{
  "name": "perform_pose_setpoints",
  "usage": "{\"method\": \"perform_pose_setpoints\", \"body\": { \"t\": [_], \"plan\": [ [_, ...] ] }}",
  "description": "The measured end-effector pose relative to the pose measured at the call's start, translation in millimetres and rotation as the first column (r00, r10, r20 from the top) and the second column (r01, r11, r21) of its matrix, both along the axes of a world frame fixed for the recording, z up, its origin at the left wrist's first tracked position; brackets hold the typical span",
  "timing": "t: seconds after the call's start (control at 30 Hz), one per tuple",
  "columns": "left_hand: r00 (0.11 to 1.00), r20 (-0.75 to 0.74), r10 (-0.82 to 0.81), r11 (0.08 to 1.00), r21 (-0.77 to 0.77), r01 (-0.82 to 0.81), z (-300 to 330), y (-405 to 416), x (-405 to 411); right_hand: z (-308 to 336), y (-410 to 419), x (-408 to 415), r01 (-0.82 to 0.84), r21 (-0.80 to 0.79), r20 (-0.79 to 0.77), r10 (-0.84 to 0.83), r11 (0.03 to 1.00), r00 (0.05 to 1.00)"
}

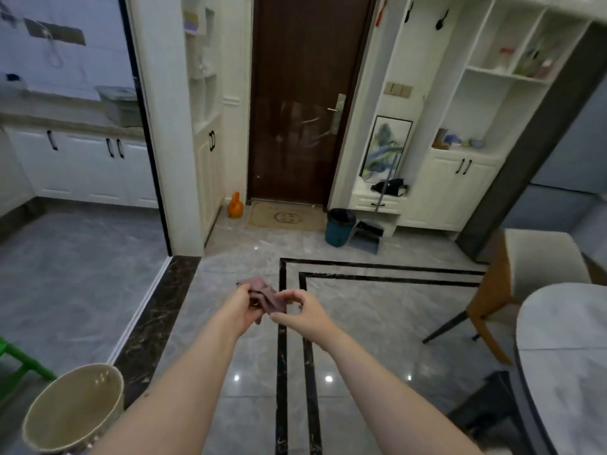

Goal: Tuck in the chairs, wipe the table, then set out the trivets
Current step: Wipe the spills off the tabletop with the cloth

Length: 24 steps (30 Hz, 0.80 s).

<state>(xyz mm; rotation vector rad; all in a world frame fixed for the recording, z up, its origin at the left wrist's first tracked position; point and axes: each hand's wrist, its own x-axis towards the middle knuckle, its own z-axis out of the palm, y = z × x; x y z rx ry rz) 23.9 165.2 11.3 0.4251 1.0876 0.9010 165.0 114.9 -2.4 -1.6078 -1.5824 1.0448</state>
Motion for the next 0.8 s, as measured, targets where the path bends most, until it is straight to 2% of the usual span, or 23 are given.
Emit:
{"method": "perform_pose_setpoints", "body": {
  "t": [0.03,0.07,0.1,0.13,0.17,0.2,0.23,0.4,0.57,0.7,0.8],
  "plan": [
    [0.983,0.148,0.111,0.987,-0.134,-0.092,-6,22,19,-4,15,14,0.028,0.029,0.052,-0.029,0.999,0.998],
    [0.993,0.035,-0.115,0.991,-0.067,0.117,0,39,42,-9,32,31,0.058,0.068,0.105,-0.065,0.996,0.992],
    [0.990,0.064,-0.126,0.982,-0.136,0.133,8,52,57,-14,47,46,0.071,0.109,0.152,-0.087,0.992,0.985],
    [0.926,-0.161,-0.343,0.937,-0.132,0.324,12,62,71,-16,60,59,0.087,0.134,0.191,-0.112,0.987,0.975],
    [0.978,0.038,-0.203,0.961,-0.185,0.206,6,78,83,-18,76,73,0.095,0.147,0.221,-0.126,0.985,0.967],
    [0.969,-0.034,-0.245,0.967,-0.084,0.242,-2,104,102,-19,97,92,0.105,0.161,0.243,-0.143,0.981,0.959],
    [0.958,-0.153,-0.242,0.970,-0.053,0.237,-8,118,110,-19,109,103,0.109,0.169,0.269,-0.152,0.980,0.951],
    [0.947,-0.177,-0.270,0.963,-0.031,0.269,-2,212,193,-10,209,193,0.113,0.210,0.371,-0.186,0.971,0.910],
    [0.905,-0.182,-0.384,0.923,-0.062,0.379,2,296,254,13,295,267,0.192,0.224,0.389,-0.268,0.955,0.881],
    [0.891,-0.166,-0.422,0.907,-0.078,0.414,-4,369,312,24,367,320,0.186,0.247,0.454,-0.283,0.951,0.845],
    [0.819,-0.251,-0.515,0.856,-0.099,0.508,-10,420,347,30,415,359,0.187,0.301,0.495,-0.321,0.935,0.808]
  ]
}}
